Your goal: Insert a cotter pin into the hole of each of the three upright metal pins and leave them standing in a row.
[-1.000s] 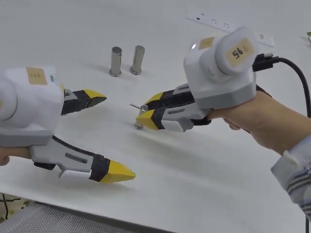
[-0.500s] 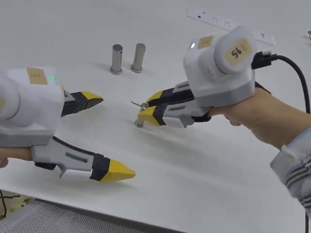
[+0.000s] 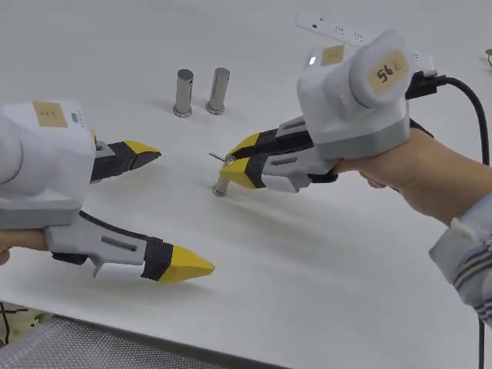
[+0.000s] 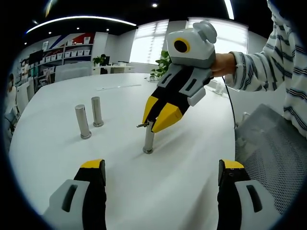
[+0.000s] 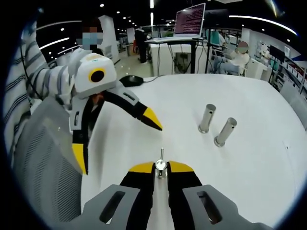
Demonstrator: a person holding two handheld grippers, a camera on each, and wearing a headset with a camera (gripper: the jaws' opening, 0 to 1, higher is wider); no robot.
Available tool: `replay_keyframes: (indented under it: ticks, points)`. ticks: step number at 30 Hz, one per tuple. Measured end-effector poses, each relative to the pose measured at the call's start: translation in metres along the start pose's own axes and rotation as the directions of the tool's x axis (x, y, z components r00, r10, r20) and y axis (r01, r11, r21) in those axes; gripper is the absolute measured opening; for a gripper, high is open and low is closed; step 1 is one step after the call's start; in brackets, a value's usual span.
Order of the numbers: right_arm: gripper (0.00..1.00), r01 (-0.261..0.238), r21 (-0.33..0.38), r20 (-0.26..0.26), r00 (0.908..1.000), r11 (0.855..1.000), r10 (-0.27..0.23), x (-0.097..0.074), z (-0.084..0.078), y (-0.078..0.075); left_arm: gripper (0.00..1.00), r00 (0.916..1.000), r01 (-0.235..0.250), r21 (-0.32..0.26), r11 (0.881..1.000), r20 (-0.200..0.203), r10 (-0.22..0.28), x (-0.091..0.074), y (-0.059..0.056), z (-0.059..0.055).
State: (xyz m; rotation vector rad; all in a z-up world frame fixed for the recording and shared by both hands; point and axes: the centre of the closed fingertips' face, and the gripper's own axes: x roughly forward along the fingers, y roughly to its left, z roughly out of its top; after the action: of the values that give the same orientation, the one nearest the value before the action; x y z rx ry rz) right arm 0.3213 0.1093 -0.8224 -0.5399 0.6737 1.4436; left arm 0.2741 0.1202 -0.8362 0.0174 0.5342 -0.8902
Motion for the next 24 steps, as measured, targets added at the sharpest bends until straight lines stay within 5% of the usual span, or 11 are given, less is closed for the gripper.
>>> replay_keyframes:
  ticks: [8, 24]
  points:
    - [0.1, 0.0, -0.013, -0.007, 1.0, 1.0, 0.0, -0.002, 0.001, -0.003, 0.97, 1.0, -0.002, -0.002, 1.0, -0.001, 0.002, -0.001, 0.001, 0.001]
    - [0.1, 0.0, -0.029, -0.023, 0.9997, 1.0, 0.0, -0.008, 0.0, -0.033, 0.97, 0.9999, -0.017, 0.005, 1.0, 0.001, 0.017, -0.004, 0.007, 0.002]
